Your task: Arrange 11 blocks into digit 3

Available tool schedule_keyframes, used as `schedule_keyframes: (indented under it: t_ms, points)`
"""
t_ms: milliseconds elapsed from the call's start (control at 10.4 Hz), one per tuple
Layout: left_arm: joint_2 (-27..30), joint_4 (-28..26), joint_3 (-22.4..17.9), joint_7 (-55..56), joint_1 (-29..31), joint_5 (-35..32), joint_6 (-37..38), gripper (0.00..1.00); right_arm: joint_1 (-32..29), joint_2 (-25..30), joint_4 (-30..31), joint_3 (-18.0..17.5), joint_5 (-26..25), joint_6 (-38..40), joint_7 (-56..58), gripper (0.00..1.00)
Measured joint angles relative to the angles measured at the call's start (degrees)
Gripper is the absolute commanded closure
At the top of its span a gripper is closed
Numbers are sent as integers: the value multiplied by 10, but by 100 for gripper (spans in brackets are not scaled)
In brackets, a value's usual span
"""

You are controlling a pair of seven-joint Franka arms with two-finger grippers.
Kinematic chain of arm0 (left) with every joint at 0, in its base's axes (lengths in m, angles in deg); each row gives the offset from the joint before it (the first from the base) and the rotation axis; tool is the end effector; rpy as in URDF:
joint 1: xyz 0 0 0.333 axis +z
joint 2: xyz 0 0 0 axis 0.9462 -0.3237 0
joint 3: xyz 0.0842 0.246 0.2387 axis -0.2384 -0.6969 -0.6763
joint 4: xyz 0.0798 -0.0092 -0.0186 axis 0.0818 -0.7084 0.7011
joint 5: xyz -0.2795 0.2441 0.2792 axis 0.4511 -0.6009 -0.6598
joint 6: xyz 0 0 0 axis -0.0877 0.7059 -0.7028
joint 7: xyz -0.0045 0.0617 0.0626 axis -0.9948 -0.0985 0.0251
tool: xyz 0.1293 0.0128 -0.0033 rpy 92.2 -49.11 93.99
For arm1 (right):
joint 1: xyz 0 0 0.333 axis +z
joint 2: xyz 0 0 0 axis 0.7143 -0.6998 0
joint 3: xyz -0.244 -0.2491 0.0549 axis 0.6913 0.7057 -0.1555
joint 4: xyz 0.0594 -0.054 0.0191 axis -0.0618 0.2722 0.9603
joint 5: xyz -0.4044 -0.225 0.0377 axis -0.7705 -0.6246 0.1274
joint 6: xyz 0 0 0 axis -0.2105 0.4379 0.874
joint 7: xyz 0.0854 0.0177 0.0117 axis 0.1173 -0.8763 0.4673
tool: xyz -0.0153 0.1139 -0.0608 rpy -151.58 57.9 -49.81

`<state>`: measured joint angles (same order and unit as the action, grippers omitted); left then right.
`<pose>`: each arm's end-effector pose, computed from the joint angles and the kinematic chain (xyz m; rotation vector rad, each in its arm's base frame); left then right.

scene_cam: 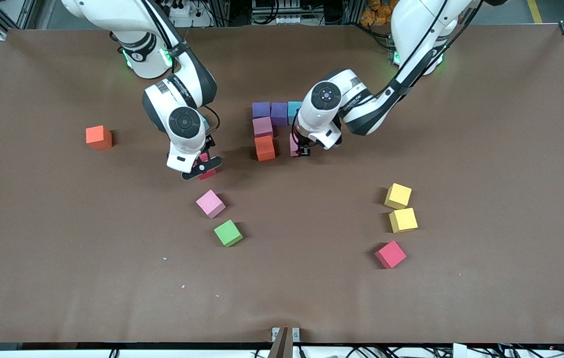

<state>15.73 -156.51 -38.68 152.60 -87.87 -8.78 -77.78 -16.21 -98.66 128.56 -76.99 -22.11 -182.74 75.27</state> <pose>0.4270 -0.5130 0.1717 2.0974 2.3090 -0.3144 0.5202 0.2895 0.2023 2.8440 0.7302 -0.3321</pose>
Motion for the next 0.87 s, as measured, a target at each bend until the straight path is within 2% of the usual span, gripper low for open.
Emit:
schedule_keyframes:
  t_ms: [193,481,867]
  points:
    - [-9,2,-21,35,-24,-29,-7,83,-5,-1,7,1,-9,-27,0,0]
    - [-17,8,-24,45,-35,-73,-20,83,-7,-16,11,1,-10,-56,2,0]
    - [-34,40,-42,45,-60,-80,-22,83,-7,-23,11,1,-10,-64,2,0]
